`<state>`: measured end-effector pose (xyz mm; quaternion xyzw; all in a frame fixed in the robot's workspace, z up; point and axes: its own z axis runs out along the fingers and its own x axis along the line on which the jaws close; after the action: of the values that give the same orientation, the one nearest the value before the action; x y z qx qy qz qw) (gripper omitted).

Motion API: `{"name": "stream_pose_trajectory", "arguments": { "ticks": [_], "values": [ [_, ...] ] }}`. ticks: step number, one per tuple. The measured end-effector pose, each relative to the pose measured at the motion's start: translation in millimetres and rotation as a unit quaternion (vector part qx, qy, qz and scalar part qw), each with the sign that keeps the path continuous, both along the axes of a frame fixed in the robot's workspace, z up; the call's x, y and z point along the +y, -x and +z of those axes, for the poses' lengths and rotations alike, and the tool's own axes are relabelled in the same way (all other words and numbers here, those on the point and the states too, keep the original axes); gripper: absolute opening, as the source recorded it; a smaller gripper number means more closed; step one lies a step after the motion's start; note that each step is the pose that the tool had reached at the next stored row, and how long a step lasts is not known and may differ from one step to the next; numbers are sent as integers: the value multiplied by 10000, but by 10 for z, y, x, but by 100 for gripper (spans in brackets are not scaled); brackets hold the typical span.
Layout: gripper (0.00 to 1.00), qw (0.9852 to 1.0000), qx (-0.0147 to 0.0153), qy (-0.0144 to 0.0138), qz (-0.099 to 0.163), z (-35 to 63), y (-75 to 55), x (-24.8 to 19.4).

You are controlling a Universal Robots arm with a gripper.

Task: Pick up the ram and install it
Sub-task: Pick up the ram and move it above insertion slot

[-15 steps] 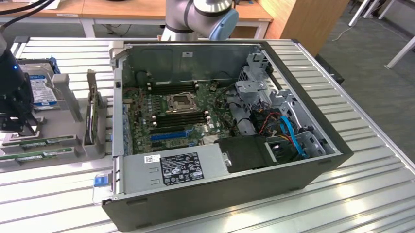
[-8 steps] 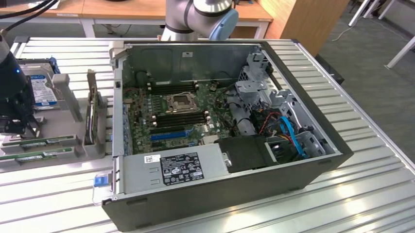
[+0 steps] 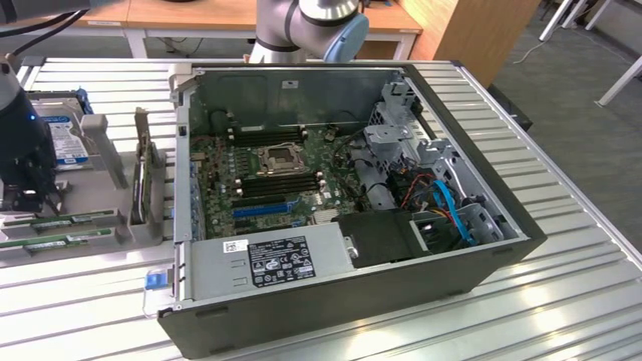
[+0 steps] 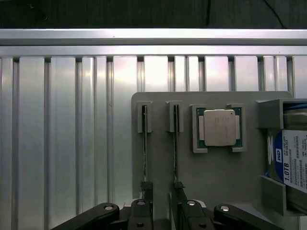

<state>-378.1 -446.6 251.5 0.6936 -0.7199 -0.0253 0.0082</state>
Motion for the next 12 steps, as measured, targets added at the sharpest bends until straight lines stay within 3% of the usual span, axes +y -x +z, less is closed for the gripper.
{"name": "stream_pose_trajectory", "arguments": {
  "ticks": [12],
  "values": [
    [29,10000,22,0,40,-99,0,0]
  ]
}}
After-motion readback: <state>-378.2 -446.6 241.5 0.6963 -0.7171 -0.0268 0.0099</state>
